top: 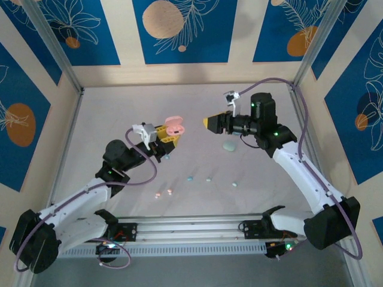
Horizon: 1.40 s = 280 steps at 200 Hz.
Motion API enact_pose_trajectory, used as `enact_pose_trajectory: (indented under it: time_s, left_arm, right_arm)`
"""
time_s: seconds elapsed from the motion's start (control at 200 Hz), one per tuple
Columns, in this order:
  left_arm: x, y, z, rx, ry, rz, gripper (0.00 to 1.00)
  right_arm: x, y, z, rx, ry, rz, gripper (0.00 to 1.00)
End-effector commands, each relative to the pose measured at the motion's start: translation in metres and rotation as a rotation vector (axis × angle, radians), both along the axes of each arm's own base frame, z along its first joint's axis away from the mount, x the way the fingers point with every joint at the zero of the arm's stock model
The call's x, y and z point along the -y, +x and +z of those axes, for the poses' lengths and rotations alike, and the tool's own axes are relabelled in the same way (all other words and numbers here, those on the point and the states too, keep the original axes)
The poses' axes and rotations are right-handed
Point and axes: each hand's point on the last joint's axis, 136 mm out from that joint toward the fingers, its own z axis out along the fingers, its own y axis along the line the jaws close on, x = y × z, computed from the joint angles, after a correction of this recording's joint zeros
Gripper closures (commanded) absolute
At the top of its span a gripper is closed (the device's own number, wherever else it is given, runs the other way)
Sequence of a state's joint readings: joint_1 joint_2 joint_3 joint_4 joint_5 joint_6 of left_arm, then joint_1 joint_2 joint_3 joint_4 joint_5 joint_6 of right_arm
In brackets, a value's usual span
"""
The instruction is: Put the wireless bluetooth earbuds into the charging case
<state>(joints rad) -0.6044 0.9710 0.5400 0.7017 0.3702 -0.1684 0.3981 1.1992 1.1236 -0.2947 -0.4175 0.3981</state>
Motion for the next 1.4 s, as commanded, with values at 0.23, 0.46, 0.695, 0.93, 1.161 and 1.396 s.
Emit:
enact_pose_trajectory:
  time_s: [0.23,0.46,0.695,0.93,1.161,1.396]
  left_arm:
    - [-0.045,-0.004,0.051,0.003,-0.103,0.201,0.77]
    - [-0.067,-0.011,0.063,0.002,-0.08,0.29,0.77]
    - [-0.072,-0.017,0.067,0.014,-0.077,0.296,0.76]
    - [-0.073,-0.02,0.067,0.013,-0.072,0.29,0.76]
    - [-0.071,-0.022,0.066,0.011,-0.066,0.278,0.75]
    - [-0.07,-0.023,0.065,0.007,-0.065,0.268,0.75]
  right_arm:
    - [-0.033,-0.053,-0.144,-0.542,-0.311,0.043,0.61]
    - [-0.087,-0.091,-0.19,-0.661,-0.406,0.152,0.63]
    - [-0.125,-0.117,-0.229,-0.687,-0.547,0.288,0.65]
    - [-0.138,-0.128,-0.258,-0.696,-0.63,0.32,0.64]
    - [-0.141,-0.126,-0.271,-0.7,-0.652,0.324,0.64]
    - [-0.148,-0.129,-0.277,-0.72,-0.633,0.36,0.64]
